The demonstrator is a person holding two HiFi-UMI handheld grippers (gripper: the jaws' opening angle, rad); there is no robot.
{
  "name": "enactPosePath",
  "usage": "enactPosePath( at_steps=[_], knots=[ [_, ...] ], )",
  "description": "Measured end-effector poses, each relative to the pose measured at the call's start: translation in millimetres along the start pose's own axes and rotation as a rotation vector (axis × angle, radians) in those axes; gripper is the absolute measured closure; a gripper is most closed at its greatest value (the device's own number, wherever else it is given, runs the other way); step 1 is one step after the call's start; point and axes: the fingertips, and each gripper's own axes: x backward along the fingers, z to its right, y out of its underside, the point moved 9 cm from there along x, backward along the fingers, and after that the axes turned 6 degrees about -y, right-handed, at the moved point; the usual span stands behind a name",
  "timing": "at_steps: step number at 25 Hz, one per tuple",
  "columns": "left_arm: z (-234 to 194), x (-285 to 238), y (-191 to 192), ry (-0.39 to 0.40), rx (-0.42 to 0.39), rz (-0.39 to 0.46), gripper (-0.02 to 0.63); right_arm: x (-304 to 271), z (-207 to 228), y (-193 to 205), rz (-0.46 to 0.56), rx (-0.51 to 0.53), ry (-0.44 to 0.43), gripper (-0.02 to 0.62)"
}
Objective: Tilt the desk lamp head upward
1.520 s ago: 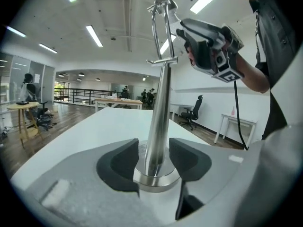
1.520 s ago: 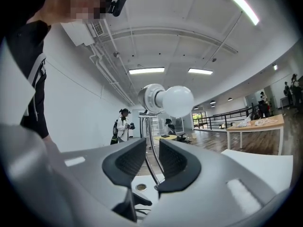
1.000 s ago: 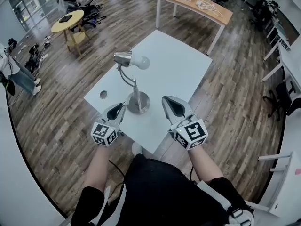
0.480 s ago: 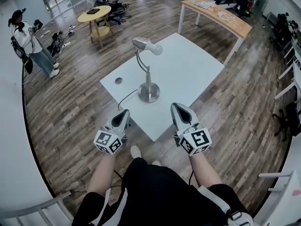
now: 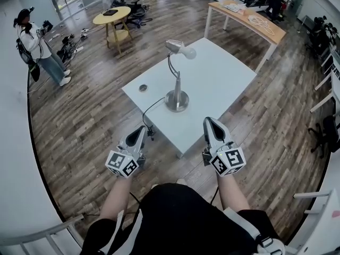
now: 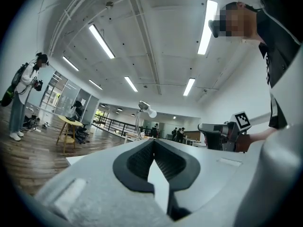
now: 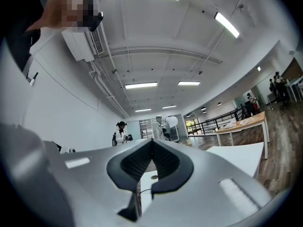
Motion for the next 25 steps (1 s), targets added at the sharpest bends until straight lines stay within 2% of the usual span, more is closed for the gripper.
enactPosePath(
  at_steps=[8, 12, 14, 25],
  knots=[
    [-15.2, 30.2, -16.9, -0.043, 0.000, 0.025, 0.606, 9.4, -26.7, 18.3, 0.002, -0.009, 0.049, 0.591],
    [-19.4, 35.8, -14.2, -0.046, 0.031, 0.037, 0.606, 12.9, -33.6, 21.0, -0.005, 0.015, 0.058, 0.591],
    [-18.6, 33.6, -13.9, -0.038, 0.046, 0.050, 0.606, 15.3, -34.5, 20.5, -0.003, 0.038, 0.071, 0.591],
    [-3.2, 22.0, -26.2, 0.026, -0.009, 0.048, 0.606, 18.0, -33.2, 17.7, 0.002, 0.052, 0.107, 0.591]
  ],
)
